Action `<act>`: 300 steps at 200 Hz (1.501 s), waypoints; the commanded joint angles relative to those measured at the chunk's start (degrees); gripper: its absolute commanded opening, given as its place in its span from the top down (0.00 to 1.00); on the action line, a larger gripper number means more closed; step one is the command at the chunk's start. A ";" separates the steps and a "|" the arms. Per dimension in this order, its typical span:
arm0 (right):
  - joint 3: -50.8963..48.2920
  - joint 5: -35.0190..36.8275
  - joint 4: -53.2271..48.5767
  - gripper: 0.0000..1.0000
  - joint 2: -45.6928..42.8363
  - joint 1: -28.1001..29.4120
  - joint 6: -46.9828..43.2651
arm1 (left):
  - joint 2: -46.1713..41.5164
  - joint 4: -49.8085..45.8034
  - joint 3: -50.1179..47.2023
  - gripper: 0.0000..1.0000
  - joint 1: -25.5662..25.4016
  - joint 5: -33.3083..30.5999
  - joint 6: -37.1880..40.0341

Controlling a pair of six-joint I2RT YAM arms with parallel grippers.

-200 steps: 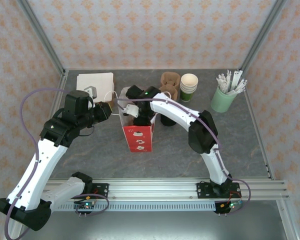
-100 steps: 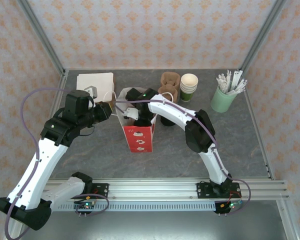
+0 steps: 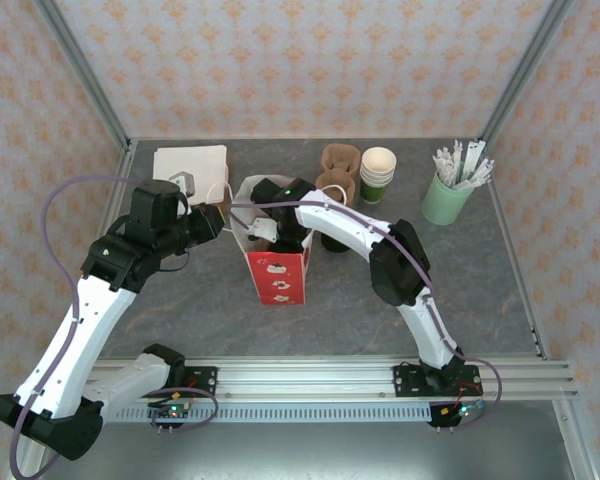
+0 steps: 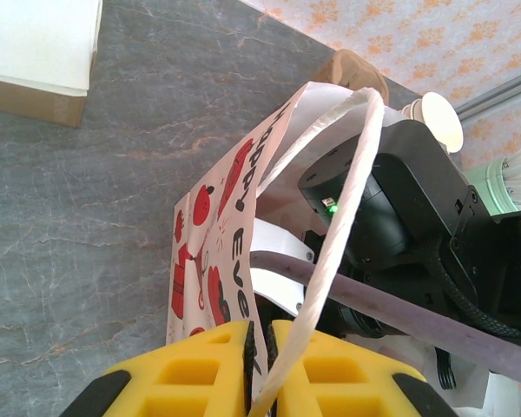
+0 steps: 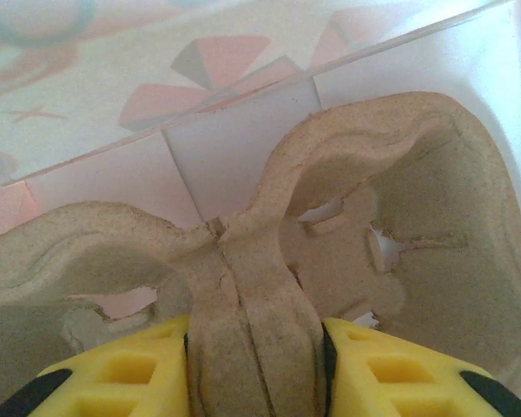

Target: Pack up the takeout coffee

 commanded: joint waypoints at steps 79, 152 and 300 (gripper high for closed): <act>4.45 -0.28 -0.81 0.47 -2.23 0.00 2.65 | -0.09 0.32 1.51 0.84 0.22 1.79 -0.03; 8.13 -0.31 -1.26 0.40 -3.05 -0.35 3.57 | -0.38 0.57 1.33 0.84 0.22 2.15 -0.21; 10.53 -0.94 -2.34 0.28 -6.28 -0.88 3.74 | 0.15 -0.39 1.19 0.84 0.22 1.63 -0.09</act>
